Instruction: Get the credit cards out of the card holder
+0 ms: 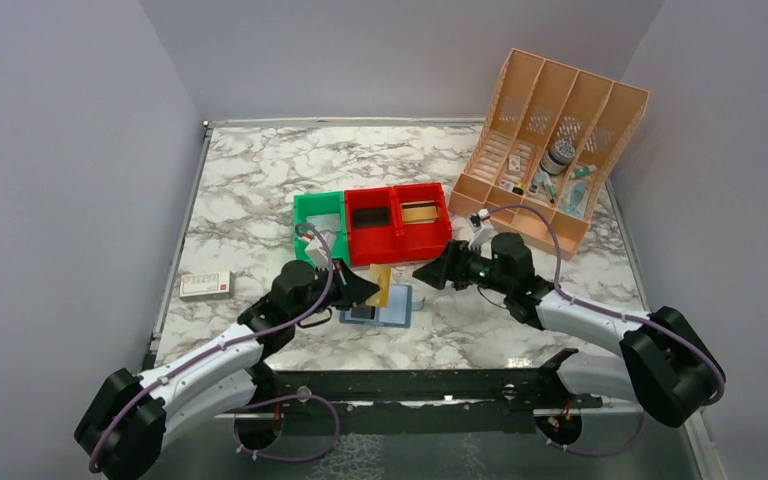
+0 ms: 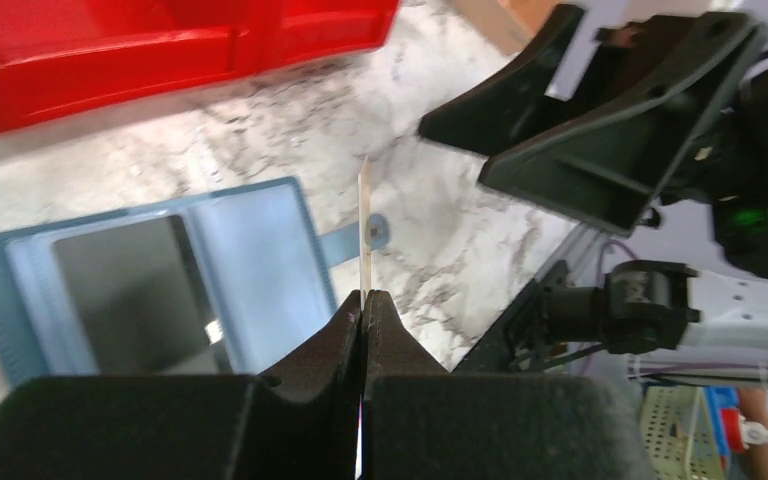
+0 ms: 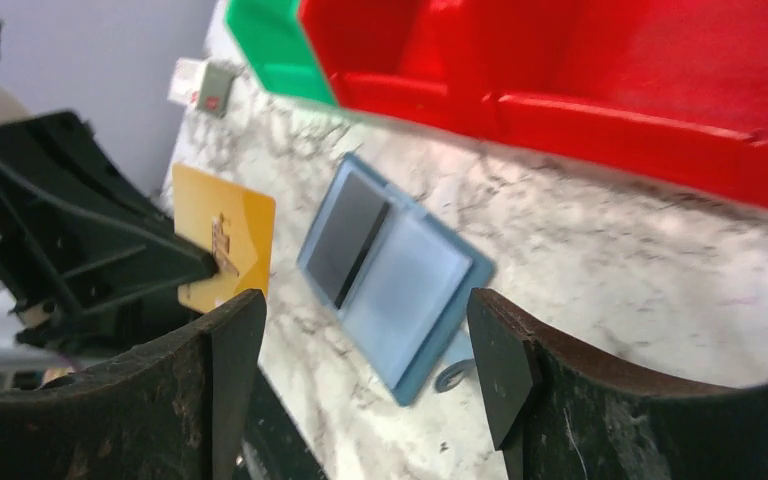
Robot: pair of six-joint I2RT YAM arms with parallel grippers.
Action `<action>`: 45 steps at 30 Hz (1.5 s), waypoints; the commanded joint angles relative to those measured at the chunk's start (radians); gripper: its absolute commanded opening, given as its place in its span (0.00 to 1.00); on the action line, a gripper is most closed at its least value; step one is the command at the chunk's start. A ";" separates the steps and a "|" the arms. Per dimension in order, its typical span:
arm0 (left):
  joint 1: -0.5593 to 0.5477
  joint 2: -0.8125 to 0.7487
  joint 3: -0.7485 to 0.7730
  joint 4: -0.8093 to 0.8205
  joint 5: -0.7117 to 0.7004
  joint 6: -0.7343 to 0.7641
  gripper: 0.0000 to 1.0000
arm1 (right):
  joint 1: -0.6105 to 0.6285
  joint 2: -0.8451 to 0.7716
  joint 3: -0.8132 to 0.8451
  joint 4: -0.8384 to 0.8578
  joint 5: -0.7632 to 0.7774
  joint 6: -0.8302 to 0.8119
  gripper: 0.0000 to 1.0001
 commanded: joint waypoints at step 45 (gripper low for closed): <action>0.006 -0.053 -0.040 0.367 0.256 -0.123 0.00 | 0.090 0.121 -0.001 0.679 -0.443 0.329 0.16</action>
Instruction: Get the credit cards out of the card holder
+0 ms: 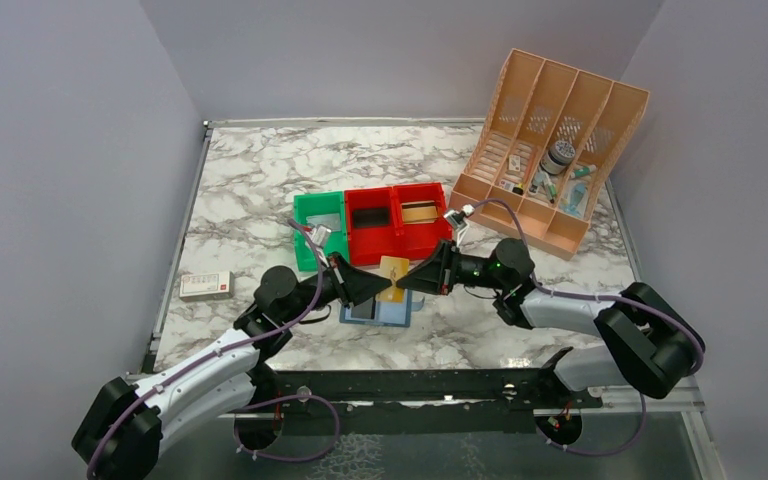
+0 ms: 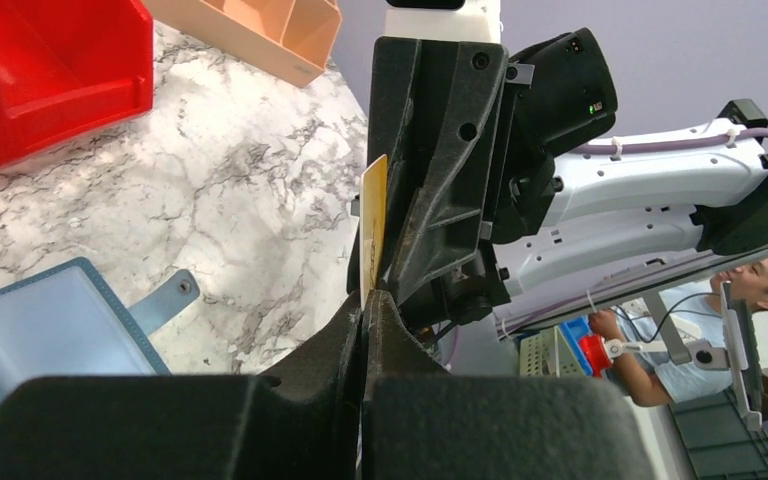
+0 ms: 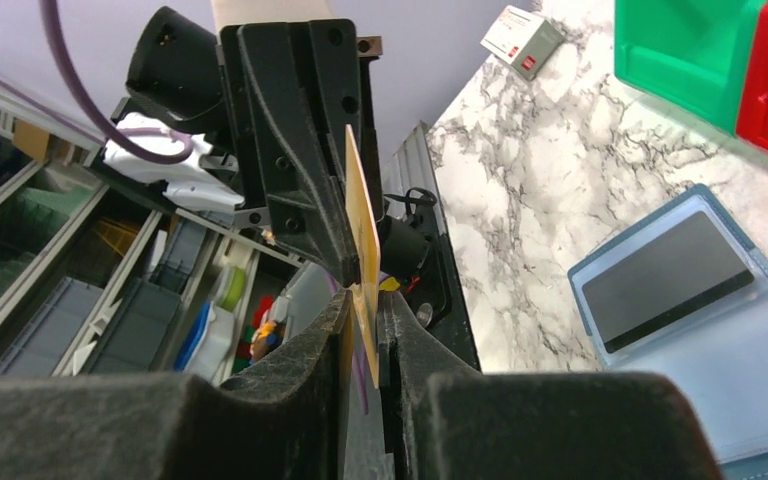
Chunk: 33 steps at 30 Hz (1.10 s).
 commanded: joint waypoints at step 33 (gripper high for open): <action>0.008 -0.083 0.089 -0.567 -0.327 0.149 0.99 | -0.008 -0.361 0.103 -0.778 0.577 -0.407 0.01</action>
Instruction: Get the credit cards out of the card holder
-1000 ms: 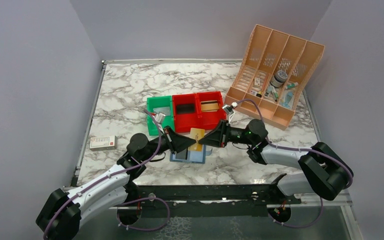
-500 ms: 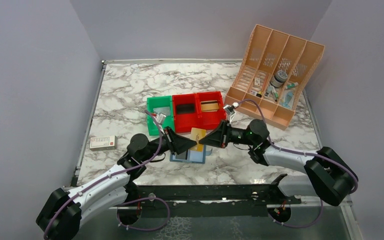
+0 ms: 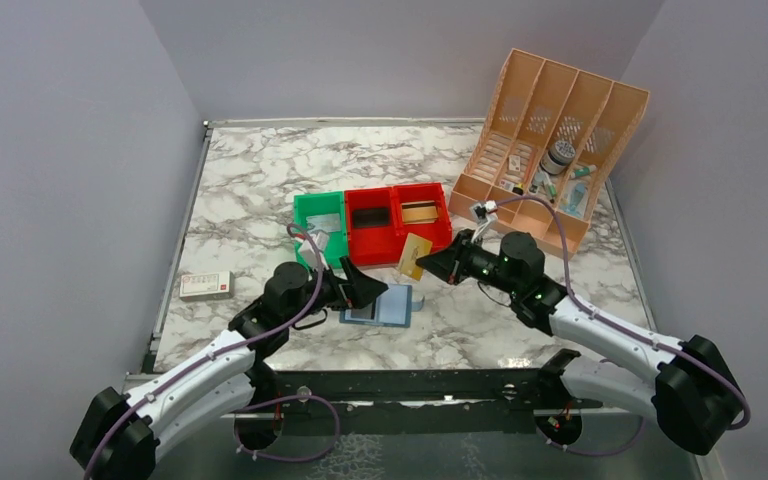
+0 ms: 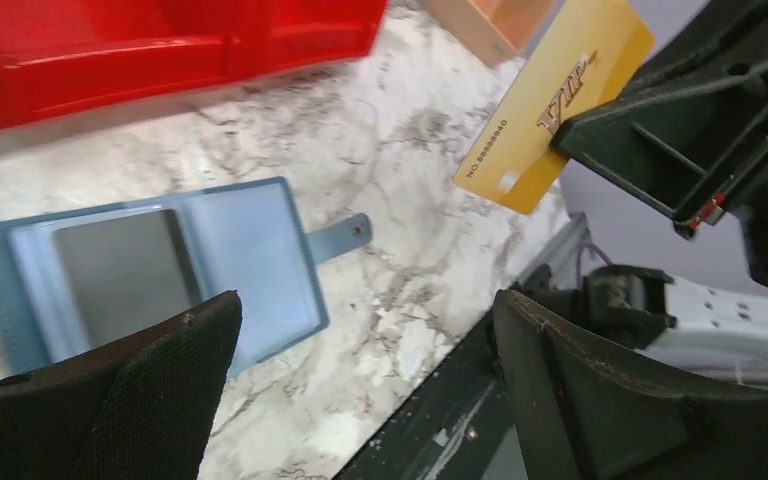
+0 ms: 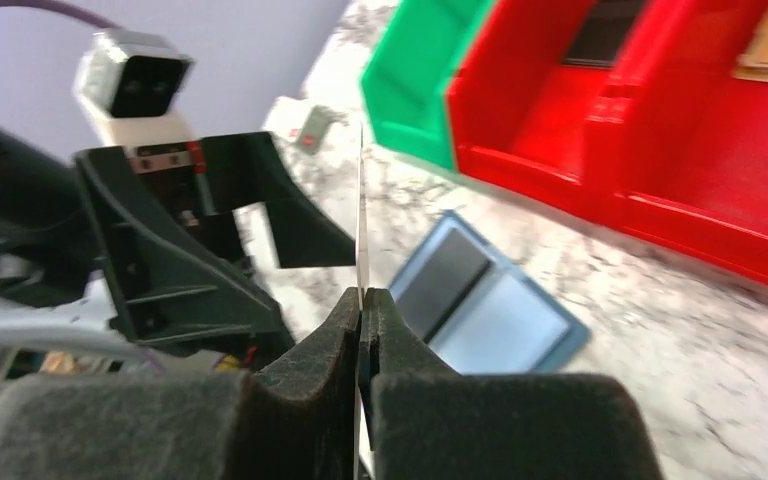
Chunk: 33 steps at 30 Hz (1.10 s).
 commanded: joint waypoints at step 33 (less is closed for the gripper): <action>0.009 0.017 0.124 -0.374 -0.262 0.118 0.99 | -0.003 0.494 0.502 -0.251 0.567 -1.037 0.01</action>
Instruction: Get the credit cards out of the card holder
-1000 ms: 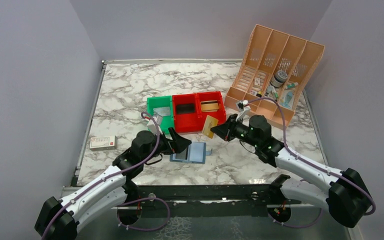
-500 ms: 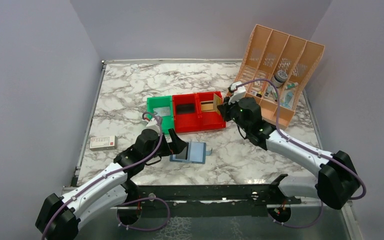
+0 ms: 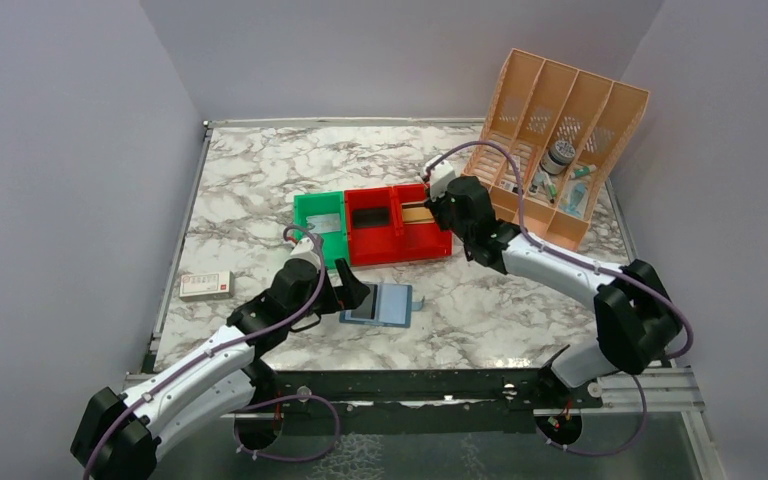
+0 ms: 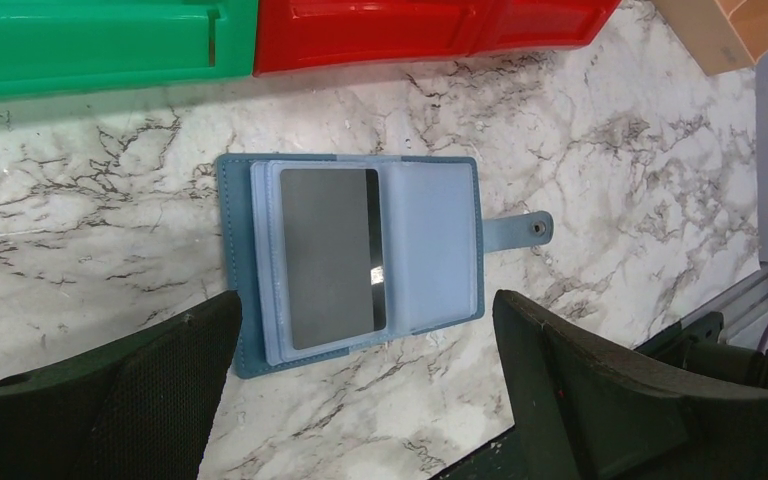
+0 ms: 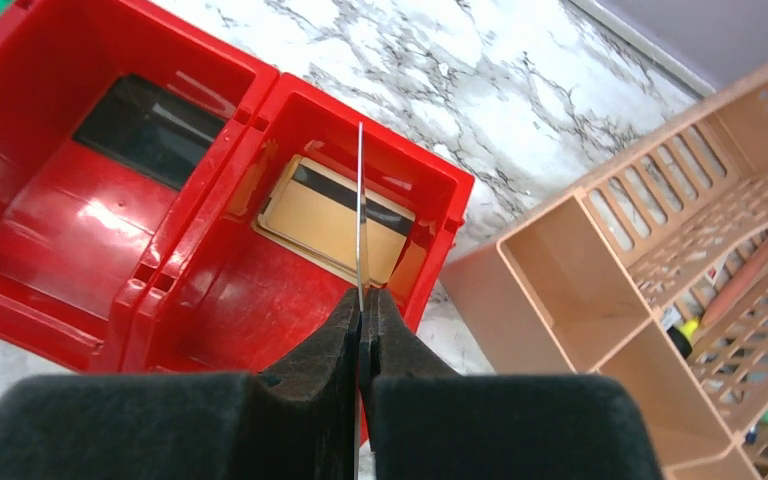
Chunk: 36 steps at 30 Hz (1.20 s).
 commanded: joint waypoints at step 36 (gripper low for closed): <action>0.004 0.025 0.032 0.061 0.041 0.040 0.99 | 0.012 0.472 0.122 0.234 -0.022 -0.596 0.30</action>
